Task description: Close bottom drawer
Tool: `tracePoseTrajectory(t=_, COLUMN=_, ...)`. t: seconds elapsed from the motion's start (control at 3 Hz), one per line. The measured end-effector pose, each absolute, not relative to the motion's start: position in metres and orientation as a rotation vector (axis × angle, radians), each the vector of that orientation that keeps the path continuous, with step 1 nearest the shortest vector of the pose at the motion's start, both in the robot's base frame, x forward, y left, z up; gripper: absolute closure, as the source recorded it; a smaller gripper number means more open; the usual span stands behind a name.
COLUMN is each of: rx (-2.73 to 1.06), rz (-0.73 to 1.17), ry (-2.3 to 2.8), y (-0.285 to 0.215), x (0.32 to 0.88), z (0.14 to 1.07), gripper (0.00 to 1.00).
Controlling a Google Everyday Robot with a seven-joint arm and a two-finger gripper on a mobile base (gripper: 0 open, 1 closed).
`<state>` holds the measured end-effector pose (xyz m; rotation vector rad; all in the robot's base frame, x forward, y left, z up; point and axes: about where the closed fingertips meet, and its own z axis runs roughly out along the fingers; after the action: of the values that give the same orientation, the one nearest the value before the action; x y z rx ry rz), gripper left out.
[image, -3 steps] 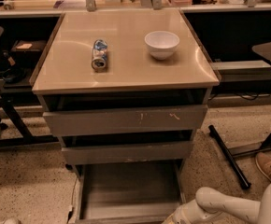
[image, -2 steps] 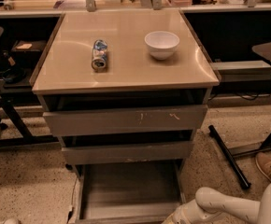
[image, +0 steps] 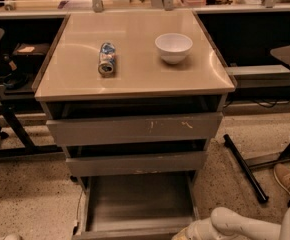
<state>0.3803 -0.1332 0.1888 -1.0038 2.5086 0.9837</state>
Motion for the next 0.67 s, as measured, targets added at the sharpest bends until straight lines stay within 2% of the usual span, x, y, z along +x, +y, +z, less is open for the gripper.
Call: tracePoseTrajectory(t=0.67, rx=-0.905, rz=0.827, ry=2.485, y=-0.153, x=0.425, z=0.173, gripper=1.0)
